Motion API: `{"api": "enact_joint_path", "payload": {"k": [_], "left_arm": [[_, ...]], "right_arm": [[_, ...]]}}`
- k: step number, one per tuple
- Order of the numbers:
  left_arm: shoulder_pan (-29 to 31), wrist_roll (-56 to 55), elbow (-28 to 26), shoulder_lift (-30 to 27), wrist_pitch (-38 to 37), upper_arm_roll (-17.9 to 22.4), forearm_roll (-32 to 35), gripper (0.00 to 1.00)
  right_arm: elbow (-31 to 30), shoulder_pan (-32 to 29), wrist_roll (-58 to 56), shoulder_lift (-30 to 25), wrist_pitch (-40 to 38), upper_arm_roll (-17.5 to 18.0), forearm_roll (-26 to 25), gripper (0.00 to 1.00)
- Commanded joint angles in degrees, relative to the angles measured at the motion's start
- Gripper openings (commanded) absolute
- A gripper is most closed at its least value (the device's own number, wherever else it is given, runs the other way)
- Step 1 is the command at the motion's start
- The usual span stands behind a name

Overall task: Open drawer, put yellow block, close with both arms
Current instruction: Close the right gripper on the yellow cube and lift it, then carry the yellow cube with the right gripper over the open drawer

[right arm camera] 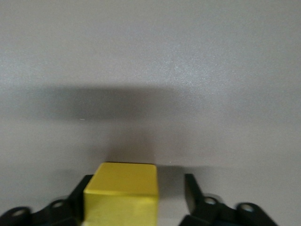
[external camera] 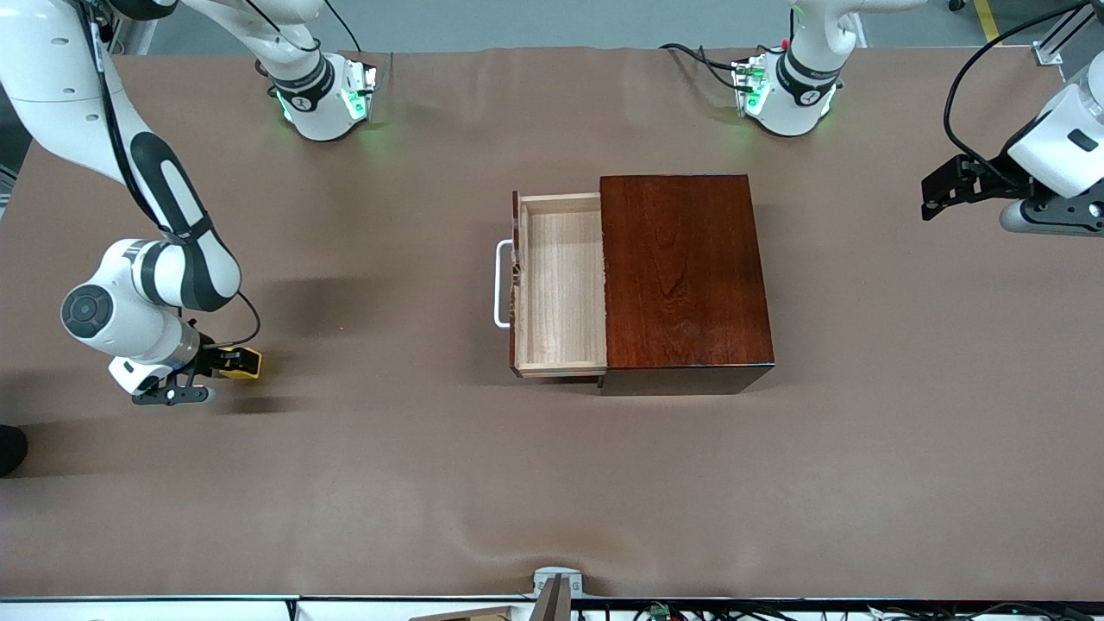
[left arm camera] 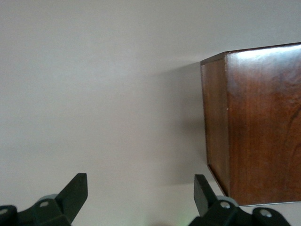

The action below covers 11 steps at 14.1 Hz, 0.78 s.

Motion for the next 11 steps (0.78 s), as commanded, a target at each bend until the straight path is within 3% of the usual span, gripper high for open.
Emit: {"api": "enact_joint_path", "payload": {"k": [1,2,3,11], "left_arm": [[1.0,1.0,-0.9,-0.8,0.7,-0.2,-2.4,1.0],[1.0,1.0,-0.8,-0.6,1.1,-0.2,-2.4,1.0],[1.0,1.0,-0.8,-0.3,1.6,-0.2,-2.4,1.0],[0.9,0.7,-0.8,0.5,2.0,-0.2,-2.3,1.0]], "right_arm": [[-0.3,-0.7,0.0,-0.7,-0.6,1.0,-0.6,0.18],[0.1,-0.5,0.1,-1.2,-2.1,1.0,-0.6,0.04],[0.6,-0.5,0.1,-2.1,-4.2,1.1,-0.5,0.0],[8.7,1.0,0.1,-16.7,-28.9,3.3,-0.2,0.0]]}}
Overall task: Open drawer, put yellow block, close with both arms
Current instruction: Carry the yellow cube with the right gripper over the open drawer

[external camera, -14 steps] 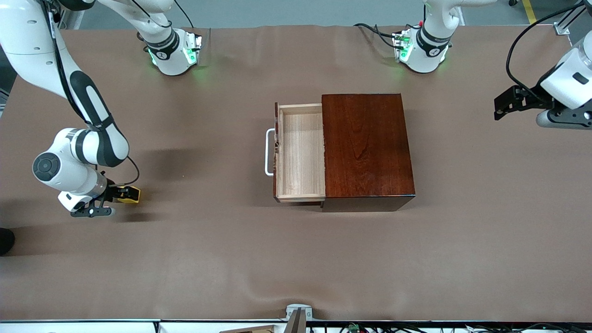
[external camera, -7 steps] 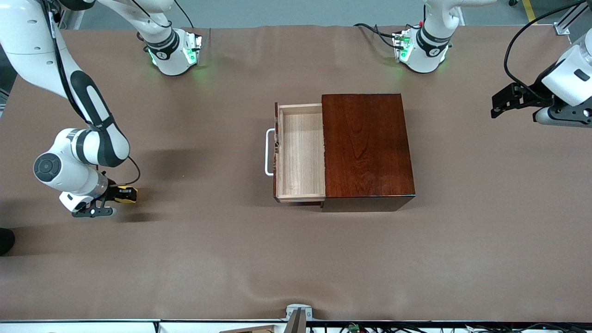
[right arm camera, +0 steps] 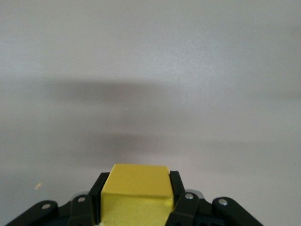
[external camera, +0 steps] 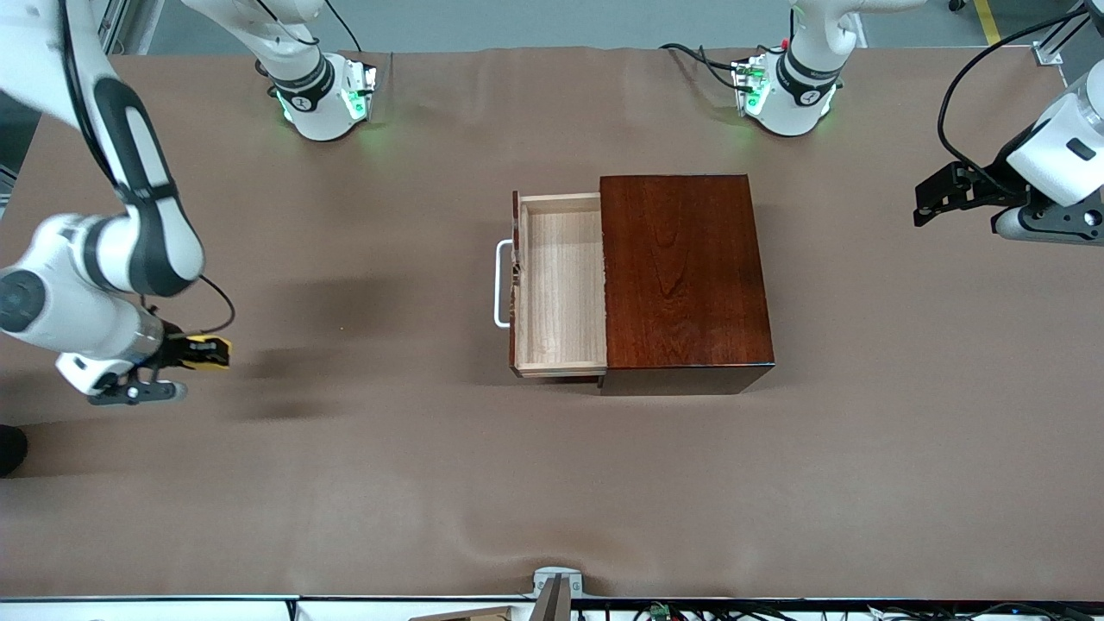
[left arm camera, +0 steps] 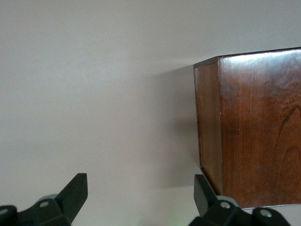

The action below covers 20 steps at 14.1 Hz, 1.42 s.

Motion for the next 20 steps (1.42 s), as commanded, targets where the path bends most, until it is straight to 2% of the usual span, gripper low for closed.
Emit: {"api": "enact_joint_path", "payload": {"k": [1,3,5,8,12,16,20], "left_arm": [[0.7,0.7,-0.4,-0.1,0.6,-0.4,-1.2,1.0],[0.7,0.7,-0.4,-0.1,0.7,-0.4,-1.2,1.0],[0.7,0.7,-0.4,-0.1,0.7,-0.4,-1.2,1.0],[0.7,0.7,-0.3,0.2,0.7,-0.4,-1.2,1.0],[0.6,0.4,-0.4,0.3,1.1,-0.4,-1.2,1.0],[0.6,0.2,-0.3,0.6,1.1,-0.5,-1.1,1.0],[0.5,0.2,-0.4,0.7,1.1,-0.6,-1.1,1.0]], "right_arm": [[4.2,0.8,0.4,-5.0,-10.3,1.7,-0.1,0.0],[10.7,3.0,0.7,-5.1,-17.1,2.3,0.0,0.0],[14.3,6.6,0.8,-5.1,-19.6,2.3,0.0,0.0],[16.7,14.2,5.8,-4.7,-19.7,2.2,0.0,0.0],[19.0,26.4,19.5,-4.1,-19.6,2.4,0.2,0.0],[23.6,35.6,33.6,0.6,-19.1,2.5,3.1,0.0],[35.0,43.2,45.6,10.4,-18.9,2.6,3.1,0.0]]}}
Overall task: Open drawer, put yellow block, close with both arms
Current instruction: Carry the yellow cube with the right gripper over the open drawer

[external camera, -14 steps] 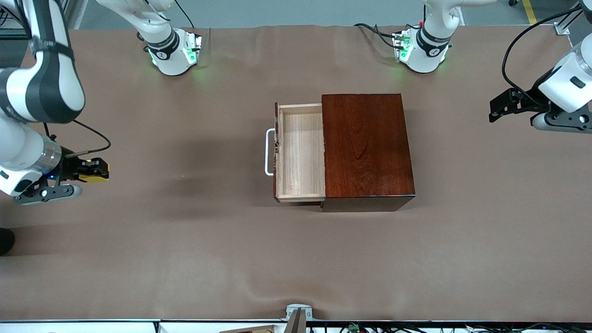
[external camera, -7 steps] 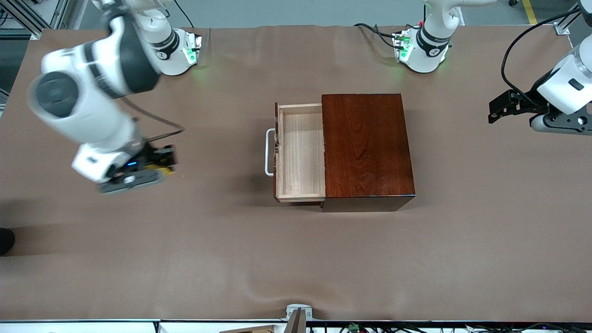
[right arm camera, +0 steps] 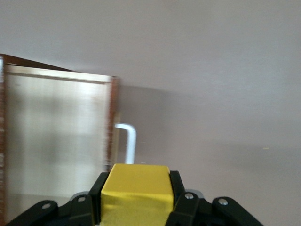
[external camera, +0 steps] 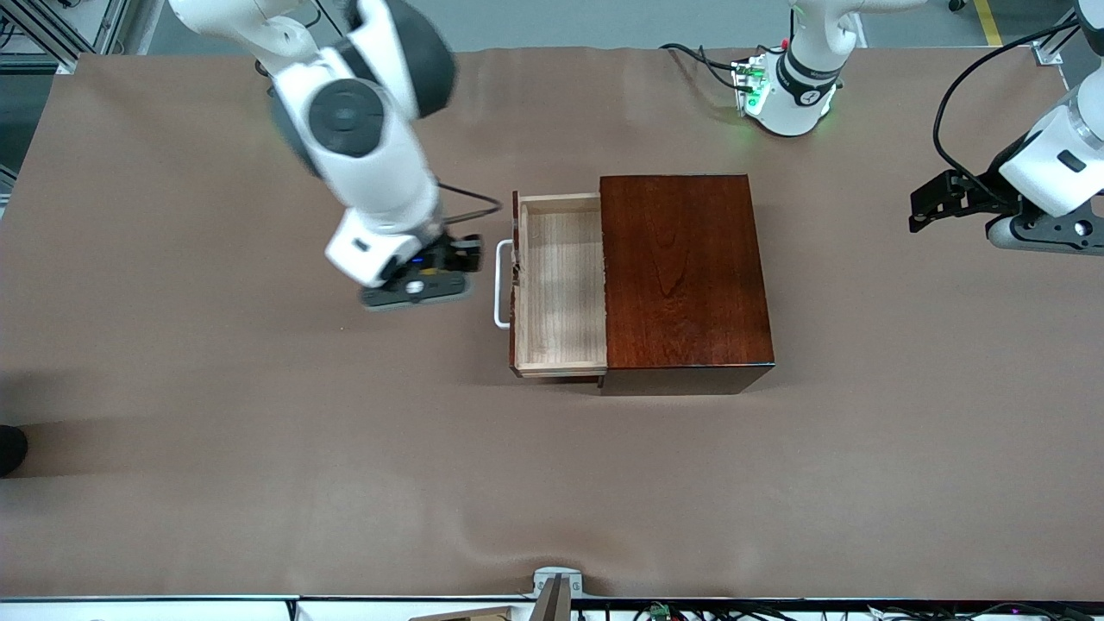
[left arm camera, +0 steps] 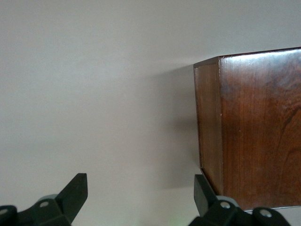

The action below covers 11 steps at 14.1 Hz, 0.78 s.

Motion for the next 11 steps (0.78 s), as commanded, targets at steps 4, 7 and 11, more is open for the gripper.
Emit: {"api": "enact_joint_path", "payload": {"k": [4,7,11], "left_arm": [[0.5,0.2,-0.2,0.1,0.7,-0.4,-1.0,1.0],[0.5,0.2,-0.2,0.1,0.7,-0.4,-1.0,1.0],[0.5,0.1,-0.2,0.2,0.7,-0.4,-0.9,1.0]], "right_arm": [[15.9,7.5,12.5,14.0,1.0,-0.7,0.6,0.0],[15.5,8.1,13.1,16.7,4.6,-0.8,0.3,0.0],[15.2,8.5,13.2,18.9,6.3,-1.0,-0.2,0.0]]}}
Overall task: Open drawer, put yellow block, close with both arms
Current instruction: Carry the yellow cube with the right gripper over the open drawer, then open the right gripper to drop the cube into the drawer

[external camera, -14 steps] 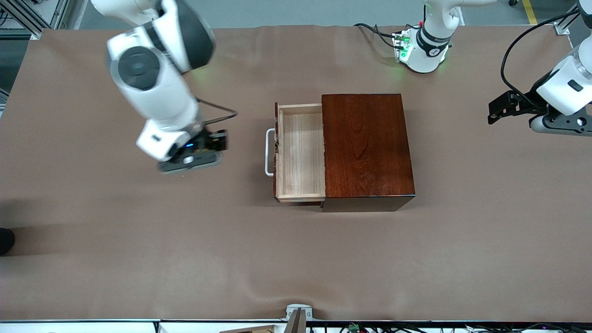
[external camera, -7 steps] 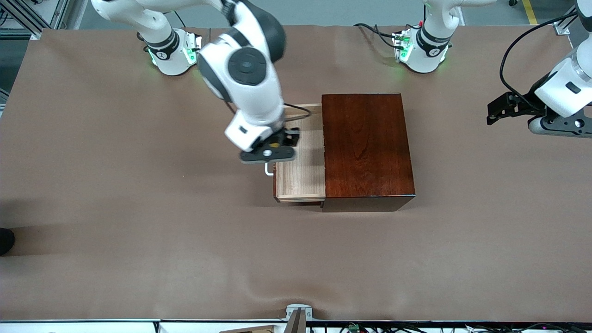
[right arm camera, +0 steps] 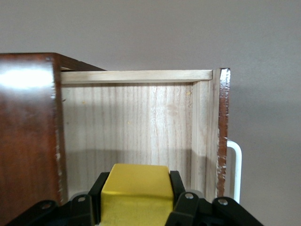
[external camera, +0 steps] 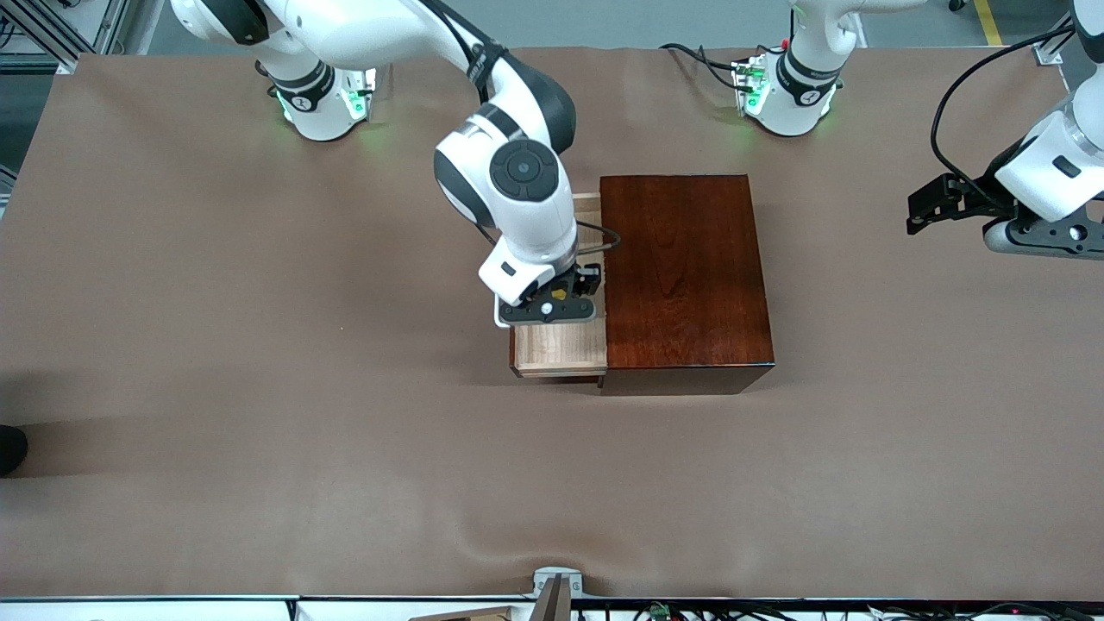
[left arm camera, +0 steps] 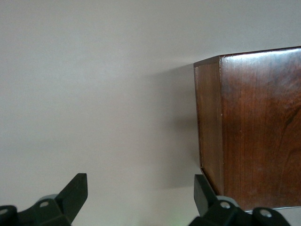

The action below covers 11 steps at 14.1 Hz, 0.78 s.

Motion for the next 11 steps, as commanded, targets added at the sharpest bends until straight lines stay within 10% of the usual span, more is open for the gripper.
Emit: {"api": "enact_joint_path", "payload": {"k": [1,11], "left_arm": [[0.4,0.0,-0.2,-0.2,0.9,-0.5,-0.9,1.0],[-1.7,-8.9,1.0,1.2,1.2,-1.6,-0.9,1.0]], "right_arm": [[2.3,0.6,1.0,1.7,0.3,-0.6,-0.6,0.0],[0.4,0.6,2.4,4.9,5.1,-0.6,-1.5,0.0]]}}
